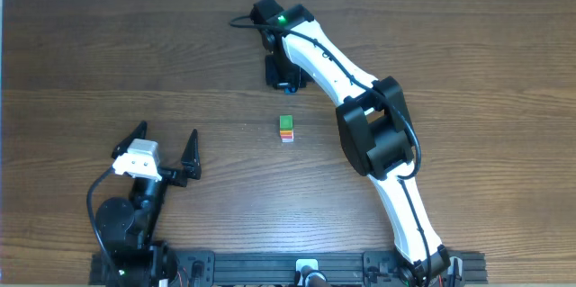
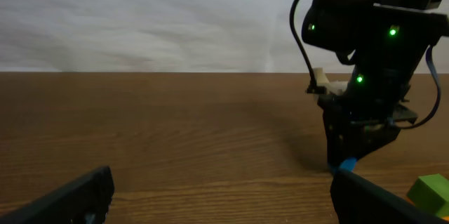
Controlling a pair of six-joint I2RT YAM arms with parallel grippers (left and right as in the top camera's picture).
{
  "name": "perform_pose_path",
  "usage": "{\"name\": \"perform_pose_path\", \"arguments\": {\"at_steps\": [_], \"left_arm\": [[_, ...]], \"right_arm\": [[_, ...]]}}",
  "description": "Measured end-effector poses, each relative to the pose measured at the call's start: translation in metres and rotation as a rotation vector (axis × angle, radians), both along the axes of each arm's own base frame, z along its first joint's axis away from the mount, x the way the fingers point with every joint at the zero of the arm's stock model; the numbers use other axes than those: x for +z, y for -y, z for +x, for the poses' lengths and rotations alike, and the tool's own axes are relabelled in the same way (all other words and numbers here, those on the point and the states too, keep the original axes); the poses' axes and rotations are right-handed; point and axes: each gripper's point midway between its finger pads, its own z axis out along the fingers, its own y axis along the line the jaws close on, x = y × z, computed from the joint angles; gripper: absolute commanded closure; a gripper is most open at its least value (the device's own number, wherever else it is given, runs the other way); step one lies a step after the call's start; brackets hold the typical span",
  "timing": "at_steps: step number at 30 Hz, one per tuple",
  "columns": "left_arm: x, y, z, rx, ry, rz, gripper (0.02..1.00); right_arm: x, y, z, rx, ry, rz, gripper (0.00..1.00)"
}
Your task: Stack Cubes
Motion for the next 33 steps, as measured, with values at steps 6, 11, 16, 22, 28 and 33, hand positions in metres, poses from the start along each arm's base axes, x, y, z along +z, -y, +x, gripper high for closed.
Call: {"name": "perform_pose_path", "arguments": {"at_steps": [6,11,16,22,28,33], "left_arm": [[0.000,0.000,0.000,0.000,0.000,0.000,0.018],[0.000,0.000,0.000,0.000,0.000,0.000,0.020],[0.000,0.000,0.000,0.000,0.000,0.000,0.020],[0.000,0.000,0.000,0.000,0.000,0.000,0.020],[0.000,0.000,0.000,0.000,0.000,0.000,0.018],[0.000,0.000,0.000,0.000,0.000,0.000,0.020]], "right_arm": [[0.028,0.001,-0.003,0.000,0.014,0.008,0.809],[0.083,0.002,-0.010,0.008,0.085,0.042,0.807],[0.138,-0.001,-0.032,0.022,0.149,0.070,0.801],[0.149,-0.009,-0.064,0.031,0.122,0.056,0.805],[0.108,-0.003,-0.091,0.015,0.015,0.000,0.807],[0.091,0.004,-0.103,-0.003,-0.036,-0.023,0.803]]}}
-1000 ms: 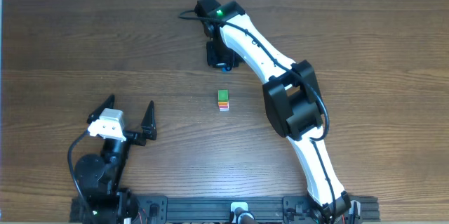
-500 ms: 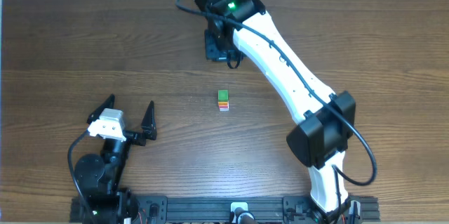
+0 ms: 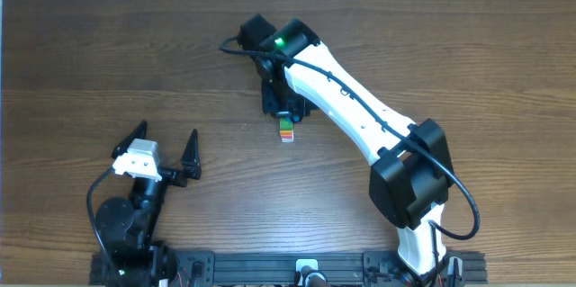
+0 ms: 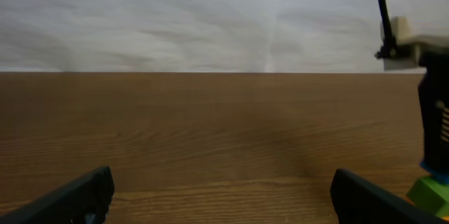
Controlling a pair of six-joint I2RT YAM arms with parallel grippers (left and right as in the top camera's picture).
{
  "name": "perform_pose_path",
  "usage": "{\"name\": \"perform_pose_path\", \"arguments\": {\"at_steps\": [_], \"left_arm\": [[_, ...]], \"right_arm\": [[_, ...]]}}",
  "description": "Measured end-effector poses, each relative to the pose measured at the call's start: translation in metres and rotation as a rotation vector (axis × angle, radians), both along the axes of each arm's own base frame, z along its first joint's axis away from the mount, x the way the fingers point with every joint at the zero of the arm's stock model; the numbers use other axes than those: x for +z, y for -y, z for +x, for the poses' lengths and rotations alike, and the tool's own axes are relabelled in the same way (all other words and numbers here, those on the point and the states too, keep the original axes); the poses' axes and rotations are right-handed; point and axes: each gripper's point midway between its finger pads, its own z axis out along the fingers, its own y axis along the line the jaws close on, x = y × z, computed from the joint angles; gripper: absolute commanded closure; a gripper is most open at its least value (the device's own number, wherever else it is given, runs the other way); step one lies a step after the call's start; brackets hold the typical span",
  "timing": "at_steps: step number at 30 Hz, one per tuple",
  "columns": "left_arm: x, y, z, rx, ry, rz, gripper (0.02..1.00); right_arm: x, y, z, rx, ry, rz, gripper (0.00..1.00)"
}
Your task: Stack Cubes
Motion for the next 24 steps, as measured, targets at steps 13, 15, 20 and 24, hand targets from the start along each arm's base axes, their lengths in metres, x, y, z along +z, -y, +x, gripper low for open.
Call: {"name": "perform_pose_path", "arguments": {"at_steps": [13,15,20,24], "left_arm": [[0.000,0.000,0.000,0.000,0.000,0.000,0.020],[0.000,0.000,0.000,0.000,0.000,0.000,0.023],[0.000,0.000,0.000,0.000,0.000,0.000,0.020],[0.000,0.000,0.000,0.000,0.000,0.000,0.018]], "right_arm": [[0.013,-0.007,-0.002,-0.004,0.023,0.052,0.803],[0.013,-0.008,-0.003,-0.007,0.020,0.055,0.805],[0.013,-0.011,-0.008,-0.006,0.006,0.060,0.803],[0.013,-0.012,-0.011,-0.003,-0.003,0.057,0.798]]}}
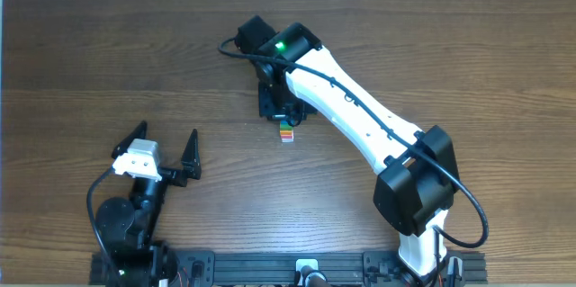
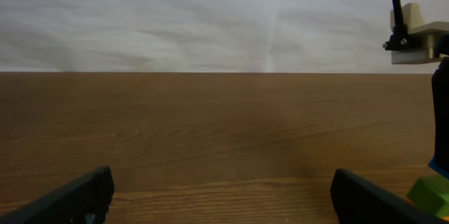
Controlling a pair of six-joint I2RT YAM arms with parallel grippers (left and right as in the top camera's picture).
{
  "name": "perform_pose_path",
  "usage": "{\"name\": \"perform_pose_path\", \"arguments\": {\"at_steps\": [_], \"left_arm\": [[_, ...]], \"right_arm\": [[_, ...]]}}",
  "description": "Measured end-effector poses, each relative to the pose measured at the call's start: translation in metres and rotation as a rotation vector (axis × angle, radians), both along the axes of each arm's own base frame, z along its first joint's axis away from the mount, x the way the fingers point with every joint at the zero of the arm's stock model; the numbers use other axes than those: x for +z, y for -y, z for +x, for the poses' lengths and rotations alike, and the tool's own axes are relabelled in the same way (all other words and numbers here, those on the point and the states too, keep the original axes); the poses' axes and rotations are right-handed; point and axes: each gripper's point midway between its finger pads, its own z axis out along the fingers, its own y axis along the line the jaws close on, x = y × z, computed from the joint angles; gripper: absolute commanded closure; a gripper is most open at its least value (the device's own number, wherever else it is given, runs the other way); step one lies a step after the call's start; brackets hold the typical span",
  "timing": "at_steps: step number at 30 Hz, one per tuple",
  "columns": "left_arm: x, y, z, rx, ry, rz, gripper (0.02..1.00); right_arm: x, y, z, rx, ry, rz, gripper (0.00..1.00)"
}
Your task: Stack Cubes
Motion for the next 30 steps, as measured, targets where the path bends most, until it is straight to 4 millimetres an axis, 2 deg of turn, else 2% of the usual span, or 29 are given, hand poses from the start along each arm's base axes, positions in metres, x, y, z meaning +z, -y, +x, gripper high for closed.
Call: {"name": "perform_pose_path", "arguments": {"at_steps": [30], "left_arm": [[0.000,0.000,0.000,0.000,0.000,0.000,0.020]], "right_arm": [[-0.011,-0.002,0.000,-0.015,0.002,0.002,0.779]]}}
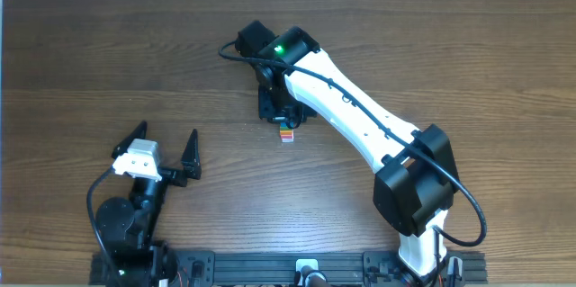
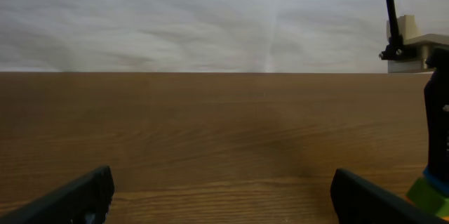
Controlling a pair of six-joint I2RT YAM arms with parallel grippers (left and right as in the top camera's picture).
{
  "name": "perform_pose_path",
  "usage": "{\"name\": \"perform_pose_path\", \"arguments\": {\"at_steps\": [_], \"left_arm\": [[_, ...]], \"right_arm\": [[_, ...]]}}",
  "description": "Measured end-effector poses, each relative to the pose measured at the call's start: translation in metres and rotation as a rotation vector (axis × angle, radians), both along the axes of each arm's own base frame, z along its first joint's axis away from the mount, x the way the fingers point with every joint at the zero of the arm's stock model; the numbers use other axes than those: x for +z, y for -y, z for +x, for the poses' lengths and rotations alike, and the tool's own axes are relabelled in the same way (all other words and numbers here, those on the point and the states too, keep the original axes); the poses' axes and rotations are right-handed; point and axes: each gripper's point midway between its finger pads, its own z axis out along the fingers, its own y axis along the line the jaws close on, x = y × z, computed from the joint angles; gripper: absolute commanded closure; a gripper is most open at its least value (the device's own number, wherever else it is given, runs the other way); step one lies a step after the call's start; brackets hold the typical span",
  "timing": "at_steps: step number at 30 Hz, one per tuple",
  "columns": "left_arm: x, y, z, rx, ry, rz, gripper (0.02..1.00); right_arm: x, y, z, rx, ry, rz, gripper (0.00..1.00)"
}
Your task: Stack Cubes
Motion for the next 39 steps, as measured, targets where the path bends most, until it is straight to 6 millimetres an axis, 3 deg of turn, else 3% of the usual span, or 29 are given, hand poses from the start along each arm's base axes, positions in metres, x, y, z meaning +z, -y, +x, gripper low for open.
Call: {"name": "perform_pose_path", "arguments": {"at_steps": [26,30,36,39], "left_arm": [[0.0000,0.0000,0.0000,0.000,0.000,0.000,0.020],[0.0000,-0.0001,0.0000,0.000,0.000,0.000,0.018],[0.0000,-0.0001,0.0000,0.000,0.000,0.000,0.020],[0.0000,-0.0001,0.0000,0.000,0.000,0.000,0.020]], "right_arm": [[-0.0033,-0.0007,0.0003,-0.003,0.002,0.002,0.687],[-0.0033,-0.0009,0.0002,-0.003,0.001,0.002,0.555],[-0.0032,-0.0016,-0.0005,0.001,-0.002,0.007,0.095],[-0.0032,-0.0021,0.0007,0.001,0.002,0.009,0.007]]}}
